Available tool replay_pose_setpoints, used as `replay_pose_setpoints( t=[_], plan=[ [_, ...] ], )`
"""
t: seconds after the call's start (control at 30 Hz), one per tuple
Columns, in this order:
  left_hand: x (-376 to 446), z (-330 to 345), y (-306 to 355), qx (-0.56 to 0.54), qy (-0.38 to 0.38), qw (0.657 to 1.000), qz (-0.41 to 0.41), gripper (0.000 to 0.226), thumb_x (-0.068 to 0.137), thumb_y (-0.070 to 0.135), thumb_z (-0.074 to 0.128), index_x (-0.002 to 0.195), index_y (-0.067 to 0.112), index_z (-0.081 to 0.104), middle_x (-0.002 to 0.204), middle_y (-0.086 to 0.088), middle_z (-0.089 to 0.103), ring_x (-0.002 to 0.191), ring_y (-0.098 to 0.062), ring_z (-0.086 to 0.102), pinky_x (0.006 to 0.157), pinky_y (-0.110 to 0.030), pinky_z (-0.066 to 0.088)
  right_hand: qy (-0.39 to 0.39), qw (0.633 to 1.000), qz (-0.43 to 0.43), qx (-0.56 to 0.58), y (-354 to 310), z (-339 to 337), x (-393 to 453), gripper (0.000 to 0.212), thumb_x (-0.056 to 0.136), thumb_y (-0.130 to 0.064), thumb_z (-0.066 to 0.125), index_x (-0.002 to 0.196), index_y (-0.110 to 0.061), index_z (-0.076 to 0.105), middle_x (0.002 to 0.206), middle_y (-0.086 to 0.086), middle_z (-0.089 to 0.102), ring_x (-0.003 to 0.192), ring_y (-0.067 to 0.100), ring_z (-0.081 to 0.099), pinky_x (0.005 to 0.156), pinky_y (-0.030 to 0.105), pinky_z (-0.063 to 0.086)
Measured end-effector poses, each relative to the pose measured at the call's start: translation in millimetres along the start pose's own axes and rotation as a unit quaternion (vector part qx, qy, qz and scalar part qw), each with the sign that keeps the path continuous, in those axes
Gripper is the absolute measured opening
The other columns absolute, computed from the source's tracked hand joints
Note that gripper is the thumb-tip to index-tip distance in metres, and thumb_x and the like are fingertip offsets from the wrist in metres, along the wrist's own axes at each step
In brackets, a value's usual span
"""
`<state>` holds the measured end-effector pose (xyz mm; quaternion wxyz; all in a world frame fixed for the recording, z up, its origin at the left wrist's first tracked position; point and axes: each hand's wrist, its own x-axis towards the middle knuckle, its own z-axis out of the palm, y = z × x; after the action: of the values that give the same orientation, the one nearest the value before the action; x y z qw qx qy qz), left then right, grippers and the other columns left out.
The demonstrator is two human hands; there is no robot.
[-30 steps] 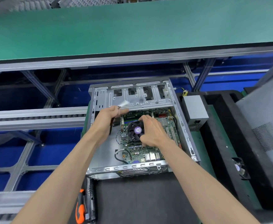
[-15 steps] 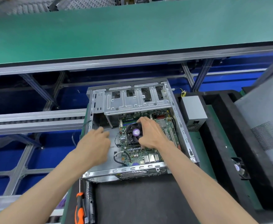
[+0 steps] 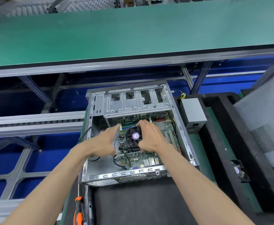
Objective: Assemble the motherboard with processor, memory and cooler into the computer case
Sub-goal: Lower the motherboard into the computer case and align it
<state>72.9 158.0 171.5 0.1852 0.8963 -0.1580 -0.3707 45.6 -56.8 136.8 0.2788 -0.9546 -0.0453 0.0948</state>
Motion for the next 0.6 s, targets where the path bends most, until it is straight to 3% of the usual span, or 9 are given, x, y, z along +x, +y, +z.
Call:
replay_pose_setpoints(
  t=[0.1,0.2,0.3,0.43,0.6],
  plan=[
    [4.6,-3.9,8.1,-0.125,0.125,0.983,0.052,0.081,0.082,0.018,0.059,0.155,0.032,0.027,0.160,0.005,0.032,0.135,-0.012,0.038,0.106,-0.033,0.033,0.002,1.000,-0.004,-0.006,-1.5,0.2,-0.1,0.069,0.063,-0.008,0.075,0.127,-0.010,0.050,0.112,0.006,0.058,0.096,0.024,0.056,0.080,0.035,0.054],
    [20.2,-0.1,24.1,-0.133,0.208,0.966,0.077,0.052,0.093,0.018,0.052,0.143,0.033,0.048,0.145,0.005,0.052,0.119,-0.014,0.055,0.099,-0.033,0.045,0.003,1.000,-0.013,-0.018,-2.7,0.5,-1.0,0.064,0.061,-0.010,0.071,0.121,-0.010,0.051,0.106,0.005,0.057,0.093,0.025,0.056,0.079,0.039,0.055],
    [46.2,5.8,33.2,-0.072,0.172,0.980,0.073,0.049,0.105,0.036,0.040,0.152,0.021,0.039,0.154,-0.004,0.043,0.137,-0.021,0.041,0.110,-0.033,0.033,0.005,0.999,-0.021,-0.032,-2.8,1.9,-1.6,0.055,0.060,-0.012,0.069,0.111,-0.009,0.051,0.098,0.005,0.054,0.086,0.026,0.055,0.074,0.042,0.055],
    [78.3,5.4,38.7,-0.010,0.114,0.993,-0.022,0.059,0.105,0.051,0.023,0.150,0.014,0.035,0.154,-0.014,0.039,0.140,-0.034,0.035,0.113,-0.046,0.028,0.004,0.999,-0.028,-0.038,0.5,4.1,-1.5,0.056,0.058,-0.010,0.069,0.110,-0.008,0.049,0.095,0.005,0.051,0.085,0.025,0.053,0.073,0.040,0.054],
    [112.7,0.1,45.6,-0.003,0.063,0.998,-0.024,0.065,0.104,0.056,0.017,0.152,0.018,0.038,0.161,-0.007,0.033,0.147,-0.027,0.030,0.118,-0.041,0.022,-0.009,0.999,-0.027,-0.038,4.5,8.5,0.9,0.053,0.059,-0.008,0.077,0.099,-0.012,0.043,0.094,0.002,0.047,0.085,0.023,0.050,0.068,0.030,0.043]
  ],
)
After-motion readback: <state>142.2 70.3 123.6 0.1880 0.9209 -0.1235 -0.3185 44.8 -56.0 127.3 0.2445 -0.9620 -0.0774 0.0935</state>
